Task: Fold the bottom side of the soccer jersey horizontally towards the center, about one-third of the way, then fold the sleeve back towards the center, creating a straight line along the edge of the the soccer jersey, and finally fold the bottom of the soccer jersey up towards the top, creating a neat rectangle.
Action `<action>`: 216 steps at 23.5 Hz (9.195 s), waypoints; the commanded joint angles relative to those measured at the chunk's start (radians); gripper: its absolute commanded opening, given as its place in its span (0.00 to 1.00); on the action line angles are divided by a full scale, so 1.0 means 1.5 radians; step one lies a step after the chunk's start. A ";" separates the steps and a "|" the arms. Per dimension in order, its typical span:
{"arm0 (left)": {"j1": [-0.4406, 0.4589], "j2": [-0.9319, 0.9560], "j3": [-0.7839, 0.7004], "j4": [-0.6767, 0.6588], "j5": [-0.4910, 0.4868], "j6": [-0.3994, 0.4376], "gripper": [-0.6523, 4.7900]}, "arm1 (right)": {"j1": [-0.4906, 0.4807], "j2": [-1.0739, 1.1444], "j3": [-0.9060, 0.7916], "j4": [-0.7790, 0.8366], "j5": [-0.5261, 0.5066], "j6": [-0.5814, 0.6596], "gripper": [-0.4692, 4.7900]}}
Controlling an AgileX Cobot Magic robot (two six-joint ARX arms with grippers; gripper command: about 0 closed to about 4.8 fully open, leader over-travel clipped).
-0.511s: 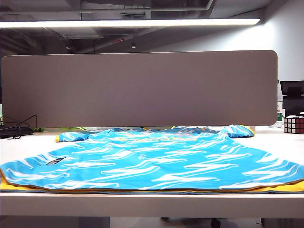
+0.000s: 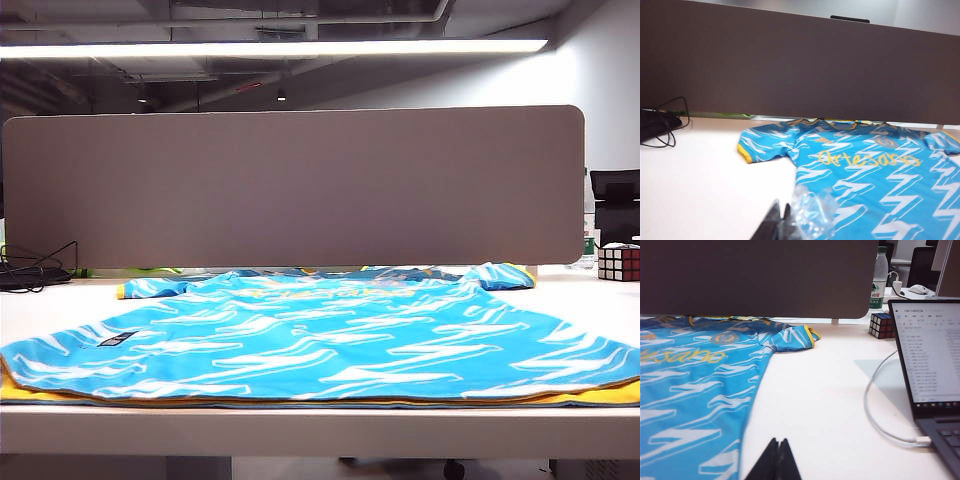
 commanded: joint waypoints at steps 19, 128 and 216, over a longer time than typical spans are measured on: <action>0.045 0.807 0.388 -0.214 0.256 -0.116 0.59 | -0.052 0.770 0.498 -0.391 -0.245 0.042 0.47; 0.101 1.205 0.766 -0.285 0.056 0.033 0.81 | -0.134 1.312 0.904 -0.192 -0.383 0.180 0.74; -0.023 0.943 0.385 -0.321 0.165 0.061 0.68 | -0.061 1.092 0.532 -0.271 -0.482 0.102 0.61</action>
